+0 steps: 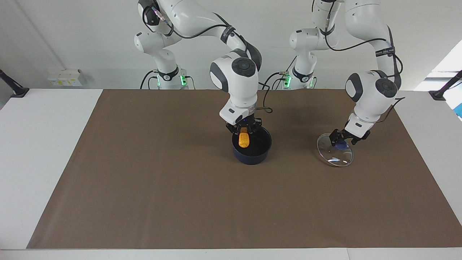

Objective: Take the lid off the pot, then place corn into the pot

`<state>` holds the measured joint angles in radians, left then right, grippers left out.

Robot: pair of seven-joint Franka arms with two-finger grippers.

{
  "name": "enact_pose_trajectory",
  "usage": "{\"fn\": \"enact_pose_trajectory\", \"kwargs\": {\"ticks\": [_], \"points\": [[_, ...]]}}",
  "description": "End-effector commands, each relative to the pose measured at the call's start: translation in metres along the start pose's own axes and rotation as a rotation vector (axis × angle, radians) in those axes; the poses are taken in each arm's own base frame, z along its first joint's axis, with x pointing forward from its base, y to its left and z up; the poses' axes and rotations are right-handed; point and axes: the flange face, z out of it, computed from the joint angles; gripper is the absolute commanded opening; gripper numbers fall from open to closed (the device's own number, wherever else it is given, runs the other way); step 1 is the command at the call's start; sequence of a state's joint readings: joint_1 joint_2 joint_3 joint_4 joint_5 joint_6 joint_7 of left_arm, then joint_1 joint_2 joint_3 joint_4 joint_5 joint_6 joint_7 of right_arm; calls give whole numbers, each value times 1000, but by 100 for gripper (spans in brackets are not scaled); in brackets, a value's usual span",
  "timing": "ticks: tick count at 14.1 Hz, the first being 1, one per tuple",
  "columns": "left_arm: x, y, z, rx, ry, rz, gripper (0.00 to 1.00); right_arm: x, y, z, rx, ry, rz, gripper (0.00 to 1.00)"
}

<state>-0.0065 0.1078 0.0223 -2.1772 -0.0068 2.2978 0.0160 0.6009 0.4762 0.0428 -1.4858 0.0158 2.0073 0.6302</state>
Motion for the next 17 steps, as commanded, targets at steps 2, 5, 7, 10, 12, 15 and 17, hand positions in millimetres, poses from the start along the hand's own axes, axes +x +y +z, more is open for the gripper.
{"fn": "enact_pose_trajectory", "kwargs": {"ticks": [2,5,7,10,12,15,17], "points": [[1,1,1,3,-14,1,100,3,-16,21,10,12,14,0],[28,8,-28,3,10,10,100,7,-15,18,35,29,22,0],[40,25,-54,1,1,26,100,5,-18,32,20,24,13,0],[48,50,-91,-2,2,32,100,10,-15,43,24,21,17,0],[50,52,-126,-2,-22,57,100,5,-17,50,36,21,15,0],[49,51,-184,-2,-44,103,100,-4,-27,63,26,13,-7,0],[46,50,-210,-1,-64,108,100,-3,-25,66,24,10,-5,4]]}}
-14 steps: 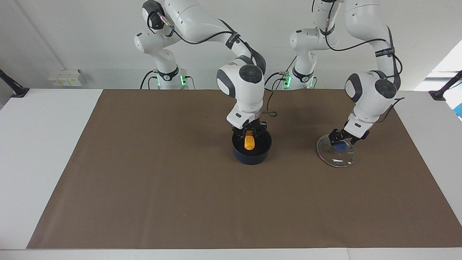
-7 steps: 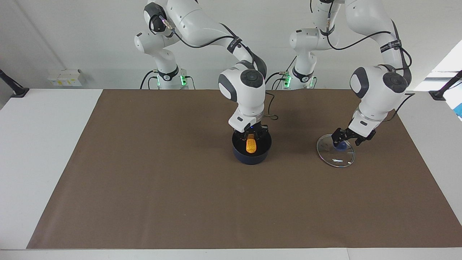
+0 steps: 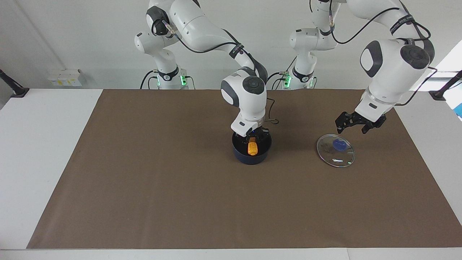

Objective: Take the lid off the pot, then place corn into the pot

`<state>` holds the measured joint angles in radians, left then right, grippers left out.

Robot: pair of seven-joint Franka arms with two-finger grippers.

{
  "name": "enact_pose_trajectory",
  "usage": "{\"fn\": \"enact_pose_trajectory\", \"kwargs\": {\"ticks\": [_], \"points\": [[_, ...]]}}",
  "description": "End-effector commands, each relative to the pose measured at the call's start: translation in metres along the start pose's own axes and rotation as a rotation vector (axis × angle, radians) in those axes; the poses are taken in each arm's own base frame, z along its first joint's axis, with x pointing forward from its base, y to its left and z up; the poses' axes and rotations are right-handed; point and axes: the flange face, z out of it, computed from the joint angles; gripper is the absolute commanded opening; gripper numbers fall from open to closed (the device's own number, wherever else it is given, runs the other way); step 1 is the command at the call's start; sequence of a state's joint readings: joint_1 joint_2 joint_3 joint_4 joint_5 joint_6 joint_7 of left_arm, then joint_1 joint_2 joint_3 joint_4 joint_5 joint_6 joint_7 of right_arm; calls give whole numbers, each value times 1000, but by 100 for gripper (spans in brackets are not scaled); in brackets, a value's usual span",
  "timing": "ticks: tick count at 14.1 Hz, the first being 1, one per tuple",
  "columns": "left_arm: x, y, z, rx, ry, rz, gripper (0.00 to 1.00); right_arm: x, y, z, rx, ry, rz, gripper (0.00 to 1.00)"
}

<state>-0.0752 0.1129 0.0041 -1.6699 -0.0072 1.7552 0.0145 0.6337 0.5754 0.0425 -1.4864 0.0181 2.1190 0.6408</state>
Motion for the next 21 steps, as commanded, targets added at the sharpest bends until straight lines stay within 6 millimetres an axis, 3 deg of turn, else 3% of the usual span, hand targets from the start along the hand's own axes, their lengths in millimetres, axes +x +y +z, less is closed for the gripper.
{"fn": "enact_pose_trajectory", "kwargs": {"ticks": [1,2,4,7,10,13,17,21], "points": [[-4,-3,-37,2,-37,18,100,-1,0,6,10,4,13,14],[-8,-4,-47,5,-58,17,100,-4,1,12,4,-5,12,31],[-16,-8,-63,10,-95,9,100,-4,3,14,-2,-12,13,74],[-38,-6,-101,9,-52,59,100,-7,4,9,-19,-17,10,100],[-42,-9,-98,7,-47,67,100,2,16,-21,-9,16,35,100],[-43,-14,-108,4,-28,54,100,20,48,-59,-19,55,68,100],[-48,-15,-113,-1,-20,44,100,39,130,-147,-33,69,128,100],[-48,-16,-113,-1,-20,40,100,37,203,-219,-43,78,154,100]]}}
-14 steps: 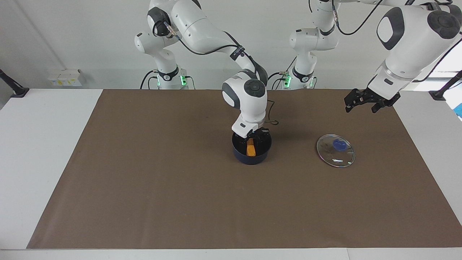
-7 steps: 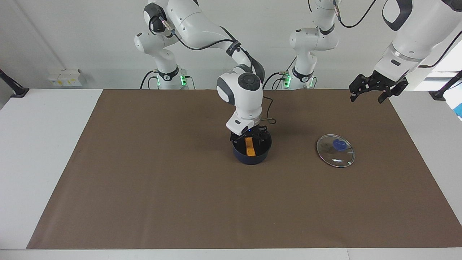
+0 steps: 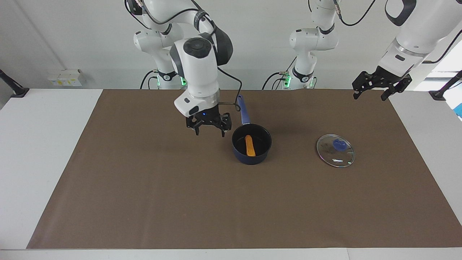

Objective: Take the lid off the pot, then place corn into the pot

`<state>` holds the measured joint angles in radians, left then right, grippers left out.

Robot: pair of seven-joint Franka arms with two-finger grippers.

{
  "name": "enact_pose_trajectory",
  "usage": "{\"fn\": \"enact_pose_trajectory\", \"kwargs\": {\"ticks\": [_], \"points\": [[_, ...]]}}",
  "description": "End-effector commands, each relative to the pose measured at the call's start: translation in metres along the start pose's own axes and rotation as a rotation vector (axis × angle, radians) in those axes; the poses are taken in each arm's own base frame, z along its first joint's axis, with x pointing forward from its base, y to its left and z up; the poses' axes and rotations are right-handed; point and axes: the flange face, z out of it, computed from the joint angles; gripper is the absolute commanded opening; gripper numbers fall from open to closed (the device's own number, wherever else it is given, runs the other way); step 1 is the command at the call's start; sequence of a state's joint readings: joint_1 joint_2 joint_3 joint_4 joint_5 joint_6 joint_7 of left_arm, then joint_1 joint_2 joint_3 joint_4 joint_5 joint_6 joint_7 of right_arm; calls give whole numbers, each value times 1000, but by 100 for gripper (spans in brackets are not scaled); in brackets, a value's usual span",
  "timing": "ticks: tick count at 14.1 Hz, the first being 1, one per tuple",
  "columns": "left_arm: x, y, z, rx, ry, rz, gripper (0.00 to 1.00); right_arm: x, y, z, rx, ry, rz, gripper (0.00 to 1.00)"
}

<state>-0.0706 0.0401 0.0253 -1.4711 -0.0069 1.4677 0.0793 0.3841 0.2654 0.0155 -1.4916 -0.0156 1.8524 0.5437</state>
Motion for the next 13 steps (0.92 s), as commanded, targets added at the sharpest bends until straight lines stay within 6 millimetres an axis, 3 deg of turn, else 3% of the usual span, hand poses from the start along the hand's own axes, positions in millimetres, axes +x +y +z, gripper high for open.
{"fn": "enact_pose_trajectory", "kwargs": {"ticks": [1,5,10,13], "points": [[-6,-2,-2,0,-3,1,100,-1,44,-40,-8,8,6,100],[-6,-4,-2,0,-4,-2,100,-10,110,-105,-1,10,29,100],[-6,-4,-2,0,-4,-2,100,-29,157,-152,-9,3,91,100],[-6,-4,-2,0,-4,-3,100,-36,198,-171,-18,-3,105,100]]}}
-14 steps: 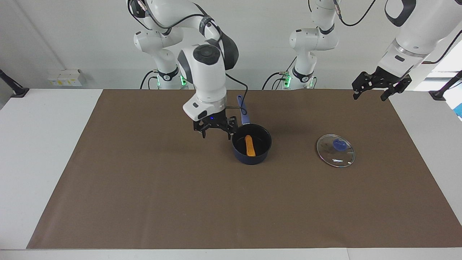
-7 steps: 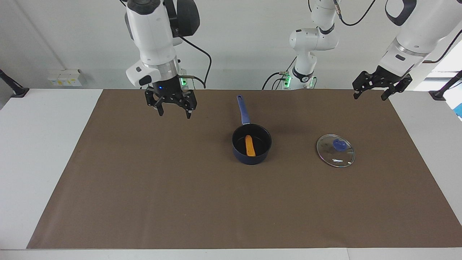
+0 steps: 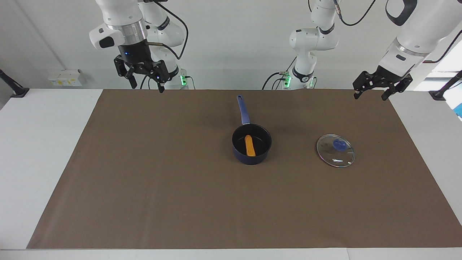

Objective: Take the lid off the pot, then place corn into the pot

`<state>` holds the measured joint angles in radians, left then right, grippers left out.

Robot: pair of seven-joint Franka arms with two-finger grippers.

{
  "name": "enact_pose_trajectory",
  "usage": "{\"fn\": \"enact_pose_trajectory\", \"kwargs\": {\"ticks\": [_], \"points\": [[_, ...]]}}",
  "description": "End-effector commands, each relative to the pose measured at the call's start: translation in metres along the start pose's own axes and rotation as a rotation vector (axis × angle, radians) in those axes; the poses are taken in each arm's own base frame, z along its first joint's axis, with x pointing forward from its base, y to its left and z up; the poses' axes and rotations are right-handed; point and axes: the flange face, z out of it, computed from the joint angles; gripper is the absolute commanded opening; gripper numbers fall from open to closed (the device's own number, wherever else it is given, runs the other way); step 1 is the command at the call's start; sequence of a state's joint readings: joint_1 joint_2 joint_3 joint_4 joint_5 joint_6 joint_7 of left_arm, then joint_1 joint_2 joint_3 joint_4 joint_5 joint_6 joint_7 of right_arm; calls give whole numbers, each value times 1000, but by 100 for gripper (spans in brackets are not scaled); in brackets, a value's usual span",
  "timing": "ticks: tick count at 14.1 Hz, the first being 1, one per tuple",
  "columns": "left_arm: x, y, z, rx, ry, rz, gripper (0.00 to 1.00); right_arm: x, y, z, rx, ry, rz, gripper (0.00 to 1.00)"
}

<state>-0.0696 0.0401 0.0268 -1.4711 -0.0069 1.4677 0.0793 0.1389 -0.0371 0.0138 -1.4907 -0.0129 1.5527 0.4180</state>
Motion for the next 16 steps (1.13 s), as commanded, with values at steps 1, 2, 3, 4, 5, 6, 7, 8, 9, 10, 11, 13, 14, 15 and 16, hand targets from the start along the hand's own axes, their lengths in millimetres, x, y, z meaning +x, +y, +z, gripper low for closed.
{"fn": "enact_pose_trajectory", "kwargs": {"ticks": [1,2,3,4,5,6,7,8,9,10,11,13,14,15,16], "points": [[-6,-3,-2,0,-4,-1,100,-1,41,-9,-1,-27,-58,100],[-6,-2,-2,0,-4,1,100,2,54,-10,-5,-37,-100,100],[-6,-2,-2,0,-4,1,100,4,66,-10,-7,-46,-135,100],[-6,-3,-2,0,-4,-1,100,4,78,-11,-5,-50,-146,100],[-6,-3,-2,0,-4,-1,100,4,86,-10,-4,-53,-146,100],[-6,-3,-2,0,-4,-1,100,3,89,-5,-7,-66,-142,100],[-6,-3,-2,0,-4,-1,100,4,94,7,-12,-90,-134,100],[-6,-2,-2,0,-4,1,100,3,98,15,-15,-110,-128,100],[-6,-3,-2,0,-4,-1,100,4,98,14,-16,-105,-128,100],[-6,-3,-2,0,-4,-1,100,5,99,14,-15,-101,-126,100],[-6,-2,-2,0,-4,1,100,5,98,13,-14,-96,-128,100],[-6,-2,-2,0,-4,1,100,4,95,14,-13,-96,-134,100],[-6,-3,-2,0,-4,-1,100,2,94,14,-14,-99,-136,100],[-6,-3,-2,0,-4,-1,100,0,90,15,-15,-104,-145,100],[-6,-3,-2,0,-4,-1,100,-4,87,16,-16,-108,-149,100]]}}
